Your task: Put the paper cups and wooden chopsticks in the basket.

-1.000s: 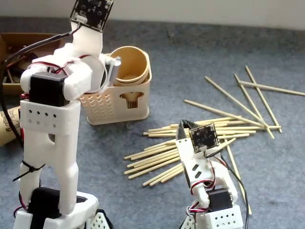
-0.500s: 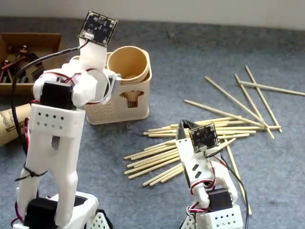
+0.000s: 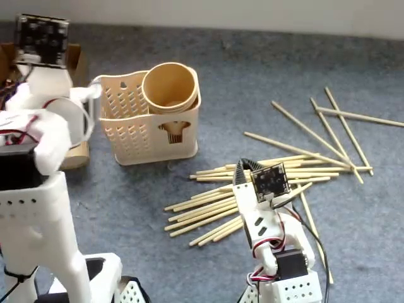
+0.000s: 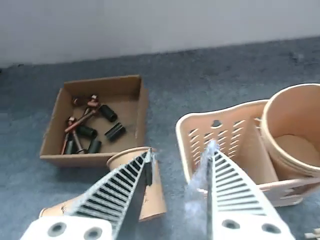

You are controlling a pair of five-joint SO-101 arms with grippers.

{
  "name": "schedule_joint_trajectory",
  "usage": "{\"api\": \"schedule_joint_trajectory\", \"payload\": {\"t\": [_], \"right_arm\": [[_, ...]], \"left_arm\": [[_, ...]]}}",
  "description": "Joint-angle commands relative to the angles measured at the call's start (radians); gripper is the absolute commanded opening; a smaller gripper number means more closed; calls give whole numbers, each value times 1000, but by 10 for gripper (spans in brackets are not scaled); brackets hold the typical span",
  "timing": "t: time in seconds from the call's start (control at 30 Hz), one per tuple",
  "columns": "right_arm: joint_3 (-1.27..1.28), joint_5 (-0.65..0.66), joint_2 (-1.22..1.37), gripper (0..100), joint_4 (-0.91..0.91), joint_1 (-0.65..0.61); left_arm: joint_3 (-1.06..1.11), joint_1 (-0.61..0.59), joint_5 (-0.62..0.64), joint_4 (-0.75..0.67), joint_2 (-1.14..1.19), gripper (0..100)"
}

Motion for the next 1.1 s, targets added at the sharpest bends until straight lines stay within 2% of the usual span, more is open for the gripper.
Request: {"api": "schedule_joint_trajectory", "payload": {"t": [0.0, 0.2, 0.37, 0.5, 0.6, 0.77, 1.07], "right_arm": [[147, 15, -4, 10, 7, 7], [147, 15, -4, 10, 19, 7], [147, 15, -4, 10, 19, 7], [147, 17, -4, 10, 19, 7], [147, 17, -4, 10, 19, 7], [147, 17, -4, 10, 22, -13], [147, 17, -4, 10, 22, -15]], "left_arm": [[22, -122, -11, -11, -19, 182], [96, -328, -80, -12, -18, 184], [159, -487, -80, -11, -18, 289], [234, -585, -81, -11, -19, 296], [272, -650, -157, -11, -16, 306], [341, -745, -181, -25, -10, 313], [530, -789, -181, -221, -10, 313]]}}
